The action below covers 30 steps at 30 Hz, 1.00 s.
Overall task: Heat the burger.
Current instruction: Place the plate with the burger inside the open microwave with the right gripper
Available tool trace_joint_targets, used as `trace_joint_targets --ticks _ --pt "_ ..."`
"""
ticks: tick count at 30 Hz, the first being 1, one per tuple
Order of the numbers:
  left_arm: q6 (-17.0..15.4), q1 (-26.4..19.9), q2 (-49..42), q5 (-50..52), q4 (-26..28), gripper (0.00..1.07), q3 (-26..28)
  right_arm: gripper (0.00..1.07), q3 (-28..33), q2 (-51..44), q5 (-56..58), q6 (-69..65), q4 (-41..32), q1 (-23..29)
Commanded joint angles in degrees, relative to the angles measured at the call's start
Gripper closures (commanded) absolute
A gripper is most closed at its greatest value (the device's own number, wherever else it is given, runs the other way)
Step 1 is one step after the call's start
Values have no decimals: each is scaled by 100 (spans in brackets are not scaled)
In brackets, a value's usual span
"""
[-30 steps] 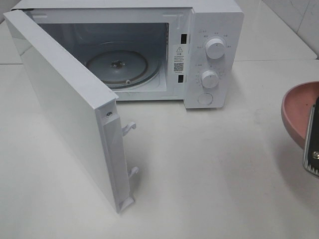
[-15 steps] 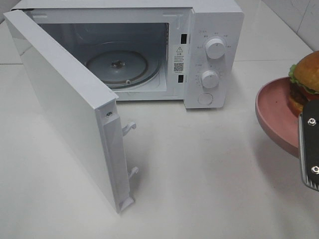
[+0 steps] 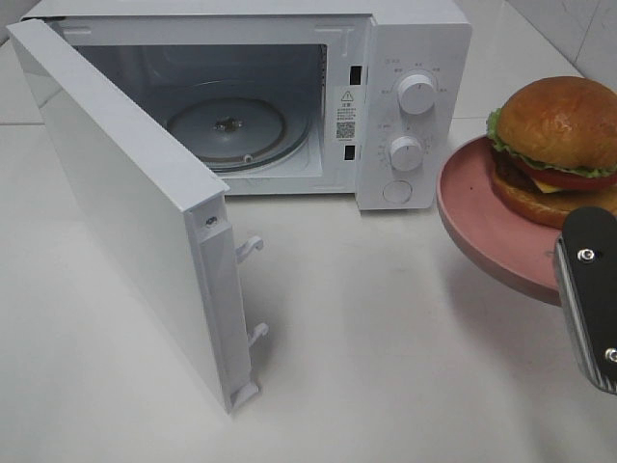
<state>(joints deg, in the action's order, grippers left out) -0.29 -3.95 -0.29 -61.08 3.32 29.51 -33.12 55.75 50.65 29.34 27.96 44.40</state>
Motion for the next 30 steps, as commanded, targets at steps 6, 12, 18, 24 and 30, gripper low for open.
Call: trace_joint_targets --ticks 6,12,18,24,30 --pt "-52 -6 -23 11 -6 7 52 106 -23 -46 -550 355 57 11" --pt "-52 -6 -23 11 -6 7 52 107 -23 -46 -647 1341 -275 11" --pt "-52 -6 -23 11 -6 7 52 107 -23 -46 -647 2103 -544 11" --pt "-52 -6 -23 11 -6 7 52 107 -23 -46 -699 2830 -848 11" --pt "-52 -6 -23 11 -6 7 52 107 -23 -46 -1232 3684 -1278 -11"
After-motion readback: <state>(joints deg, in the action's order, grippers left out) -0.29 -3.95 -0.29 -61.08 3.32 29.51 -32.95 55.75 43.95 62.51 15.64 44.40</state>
